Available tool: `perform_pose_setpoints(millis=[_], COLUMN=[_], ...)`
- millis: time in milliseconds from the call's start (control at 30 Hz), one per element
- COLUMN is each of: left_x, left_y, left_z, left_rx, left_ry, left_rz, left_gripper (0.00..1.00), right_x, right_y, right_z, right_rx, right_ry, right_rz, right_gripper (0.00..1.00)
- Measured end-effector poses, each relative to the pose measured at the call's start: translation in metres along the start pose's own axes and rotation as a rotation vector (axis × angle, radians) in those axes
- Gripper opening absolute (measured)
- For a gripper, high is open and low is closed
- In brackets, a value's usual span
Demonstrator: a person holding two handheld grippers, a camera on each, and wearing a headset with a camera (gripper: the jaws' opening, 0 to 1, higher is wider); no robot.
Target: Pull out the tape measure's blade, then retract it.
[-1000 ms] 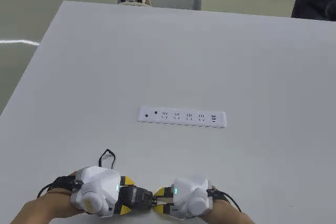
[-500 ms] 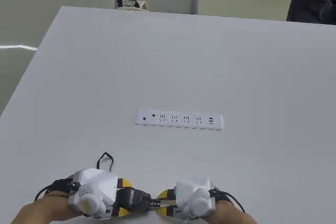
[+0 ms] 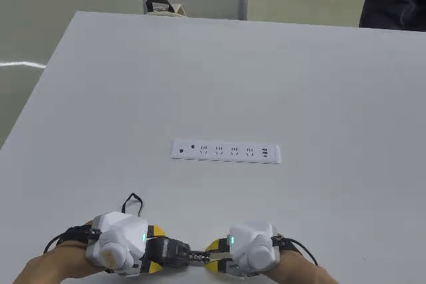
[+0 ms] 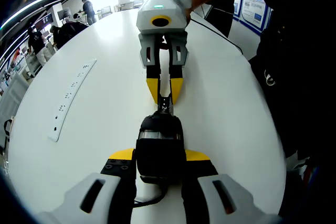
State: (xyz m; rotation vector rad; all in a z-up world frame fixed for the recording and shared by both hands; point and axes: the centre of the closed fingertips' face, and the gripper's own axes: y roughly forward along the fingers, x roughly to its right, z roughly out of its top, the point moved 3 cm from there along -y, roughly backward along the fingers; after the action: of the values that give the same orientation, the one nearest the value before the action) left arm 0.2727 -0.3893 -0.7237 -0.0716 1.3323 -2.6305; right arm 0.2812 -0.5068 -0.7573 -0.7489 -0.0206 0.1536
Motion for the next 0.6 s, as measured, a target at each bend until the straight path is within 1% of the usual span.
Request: perform_pose_setpoints(millis=[267,600], left_x=[-0.001,-0.001], left_y=[0.002,0.001], left_z=[-0.004,-0.004], left_rx=[-0.005,-0.009], left_ry=[0.0,-0.001], left_rz=[0.003,0.005], left_gripper=[0.28,0.28], right_x=[-0.001,-0.001], right_y=[-0.01,-0.026], right_z=[-0.009,-0.019], right_rx=[-0.013,-0.029], right_ry=[0.015,0.016], right_rz=[0.004,0.002], right_gripper=[0.11,0.11])
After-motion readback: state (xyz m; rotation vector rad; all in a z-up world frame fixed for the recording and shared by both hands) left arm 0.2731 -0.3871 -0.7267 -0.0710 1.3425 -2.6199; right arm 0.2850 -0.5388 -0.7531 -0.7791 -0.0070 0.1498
